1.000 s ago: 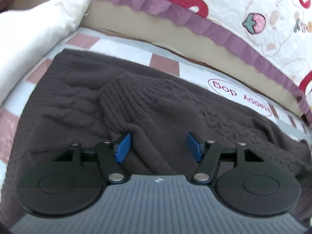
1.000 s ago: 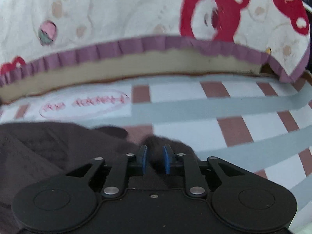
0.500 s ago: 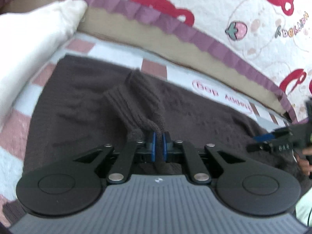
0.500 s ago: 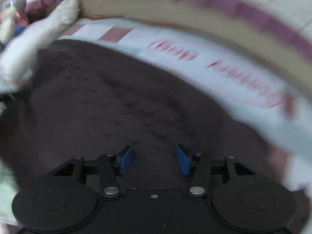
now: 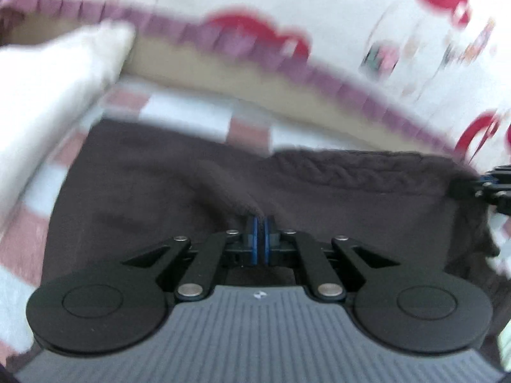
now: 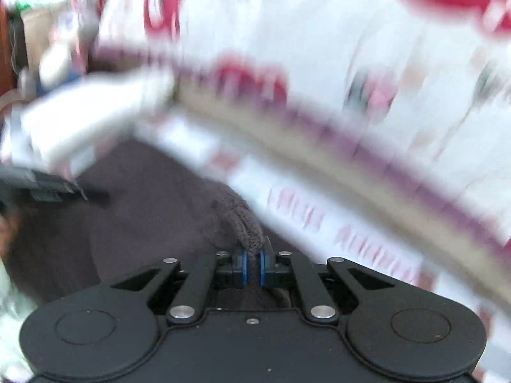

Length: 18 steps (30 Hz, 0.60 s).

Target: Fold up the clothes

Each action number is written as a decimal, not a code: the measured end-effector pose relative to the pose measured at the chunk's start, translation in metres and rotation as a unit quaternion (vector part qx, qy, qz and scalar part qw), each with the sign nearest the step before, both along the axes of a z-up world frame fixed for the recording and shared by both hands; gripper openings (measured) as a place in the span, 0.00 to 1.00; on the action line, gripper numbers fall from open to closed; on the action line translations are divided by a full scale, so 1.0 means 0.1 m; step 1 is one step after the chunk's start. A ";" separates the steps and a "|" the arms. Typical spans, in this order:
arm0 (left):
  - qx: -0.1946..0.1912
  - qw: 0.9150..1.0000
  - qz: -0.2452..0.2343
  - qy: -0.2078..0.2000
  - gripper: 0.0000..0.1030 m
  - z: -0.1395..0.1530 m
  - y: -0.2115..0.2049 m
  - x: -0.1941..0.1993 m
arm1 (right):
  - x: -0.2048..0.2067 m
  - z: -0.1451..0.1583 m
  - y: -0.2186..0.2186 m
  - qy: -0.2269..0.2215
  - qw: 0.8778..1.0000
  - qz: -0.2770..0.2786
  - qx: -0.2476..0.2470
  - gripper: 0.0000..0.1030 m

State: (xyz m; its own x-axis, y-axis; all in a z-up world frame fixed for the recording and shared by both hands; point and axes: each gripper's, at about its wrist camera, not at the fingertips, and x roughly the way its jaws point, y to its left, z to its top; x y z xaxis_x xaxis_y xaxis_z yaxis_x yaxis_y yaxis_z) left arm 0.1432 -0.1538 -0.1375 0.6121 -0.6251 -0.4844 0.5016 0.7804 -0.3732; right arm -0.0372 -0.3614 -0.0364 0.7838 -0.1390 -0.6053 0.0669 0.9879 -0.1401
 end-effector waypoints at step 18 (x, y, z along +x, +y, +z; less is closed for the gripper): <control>0.035 0.992 -0.017 0.122 0.51 -0.01 0.08 -0.16 | -0.17 -1.02 0.03 0.136 0.962 -0.018 0.237 0.54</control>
